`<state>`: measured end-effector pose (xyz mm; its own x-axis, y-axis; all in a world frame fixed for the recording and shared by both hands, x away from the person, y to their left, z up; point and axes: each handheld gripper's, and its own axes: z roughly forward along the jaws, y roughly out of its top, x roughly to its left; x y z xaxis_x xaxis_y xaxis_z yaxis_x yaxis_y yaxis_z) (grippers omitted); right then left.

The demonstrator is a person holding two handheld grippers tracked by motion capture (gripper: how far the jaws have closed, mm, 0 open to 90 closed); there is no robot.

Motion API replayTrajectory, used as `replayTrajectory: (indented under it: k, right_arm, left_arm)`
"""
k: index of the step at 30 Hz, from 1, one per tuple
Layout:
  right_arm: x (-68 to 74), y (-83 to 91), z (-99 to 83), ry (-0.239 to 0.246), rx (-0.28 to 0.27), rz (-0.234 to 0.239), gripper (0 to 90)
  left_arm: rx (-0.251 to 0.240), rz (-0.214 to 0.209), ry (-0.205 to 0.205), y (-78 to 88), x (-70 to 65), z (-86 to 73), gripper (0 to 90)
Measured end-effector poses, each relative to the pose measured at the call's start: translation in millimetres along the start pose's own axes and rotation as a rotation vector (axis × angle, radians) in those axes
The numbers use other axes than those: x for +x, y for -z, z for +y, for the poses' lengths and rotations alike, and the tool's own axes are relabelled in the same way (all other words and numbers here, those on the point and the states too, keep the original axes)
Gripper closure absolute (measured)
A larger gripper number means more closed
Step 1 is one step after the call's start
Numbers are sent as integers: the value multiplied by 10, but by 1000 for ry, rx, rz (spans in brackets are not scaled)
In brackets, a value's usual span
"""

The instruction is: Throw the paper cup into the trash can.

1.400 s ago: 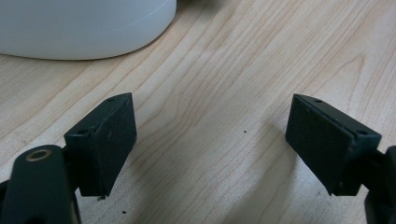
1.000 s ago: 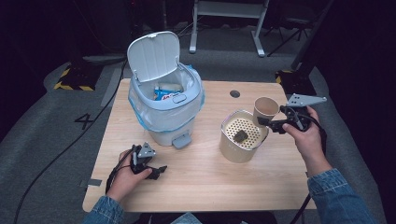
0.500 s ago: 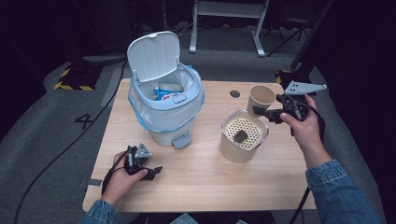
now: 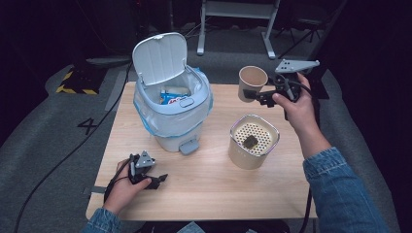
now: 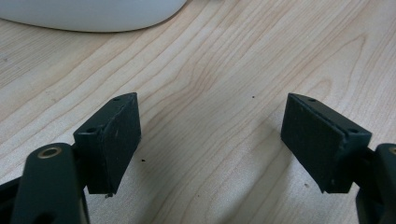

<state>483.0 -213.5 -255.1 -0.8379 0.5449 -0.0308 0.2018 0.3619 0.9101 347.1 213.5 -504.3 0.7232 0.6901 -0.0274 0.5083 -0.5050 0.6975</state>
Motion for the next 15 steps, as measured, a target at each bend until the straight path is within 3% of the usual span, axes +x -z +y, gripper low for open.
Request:
replayTrajectory:
  k: [6, 15]
  right_arm:
    - [44, -202, 177, 15, 5, 0, 296]
    - [194, -527, 390, 36, -68, 22, 293]
  left_arm:
    - [1, -6, -7, -7, 9, 7, 196]
    - [-1, -4, -5, -11, 7, 9, 192]
